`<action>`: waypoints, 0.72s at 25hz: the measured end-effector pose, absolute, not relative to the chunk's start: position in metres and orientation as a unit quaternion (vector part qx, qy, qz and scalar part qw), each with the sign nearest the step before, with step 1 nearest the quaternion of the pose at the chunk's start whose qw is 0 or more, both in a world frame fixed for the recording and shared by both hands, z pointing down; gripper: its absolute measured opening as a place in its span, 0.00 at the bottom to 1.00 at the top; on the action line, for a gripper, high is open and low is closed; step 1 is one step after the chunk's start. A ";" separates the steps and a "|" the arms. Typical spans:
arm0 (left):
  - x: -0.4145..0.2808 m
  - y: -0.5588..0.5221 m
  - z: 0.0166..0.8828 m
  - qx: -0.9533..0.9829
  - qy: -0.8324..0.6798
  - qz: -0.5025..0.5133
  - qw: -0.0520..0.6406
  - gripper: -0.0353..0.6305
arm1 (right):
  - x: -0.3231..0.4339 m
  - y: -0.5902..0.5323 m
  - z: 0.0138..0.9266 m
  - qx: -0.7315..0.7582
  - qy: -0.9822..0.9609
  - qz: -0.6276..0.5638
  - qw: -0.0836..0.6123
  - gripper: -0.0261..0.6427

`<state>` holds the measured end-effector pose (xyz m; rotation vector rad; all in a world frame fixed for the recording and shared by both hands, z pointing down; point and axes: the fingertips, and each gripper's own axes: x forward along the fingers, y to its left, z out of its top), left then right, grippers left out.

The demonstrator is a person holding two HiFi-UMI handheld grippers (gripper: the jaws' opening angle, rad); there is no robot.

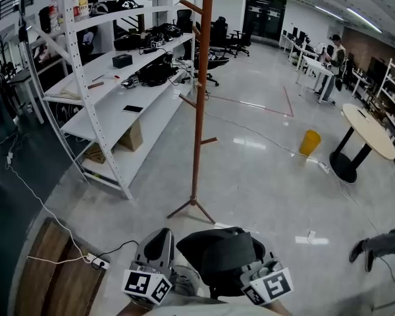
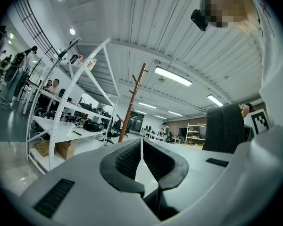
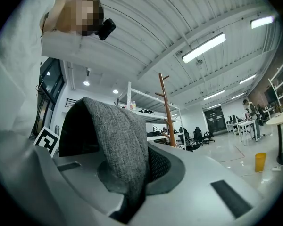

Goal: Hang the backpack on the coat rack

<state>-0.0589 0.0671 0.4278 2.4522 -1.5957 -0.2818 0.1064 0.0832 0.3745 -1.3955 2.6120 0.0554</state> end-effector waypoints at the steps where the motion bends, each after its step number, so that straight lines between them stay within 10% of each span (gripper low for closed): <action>1: -0.061 0.064 0.427 0.829 -0.542 -0.096 0.102 0.09 | 0.106 0.080 0.375 -0.469 0.879 0.017 0.087 0.07; 18: -0.072 -0.057 0.415 0.844 -0.521 -0.097 0.086 0.09 | 0.089 -0.029 0.372 -0.466 0.883 0.026 0.056 0.07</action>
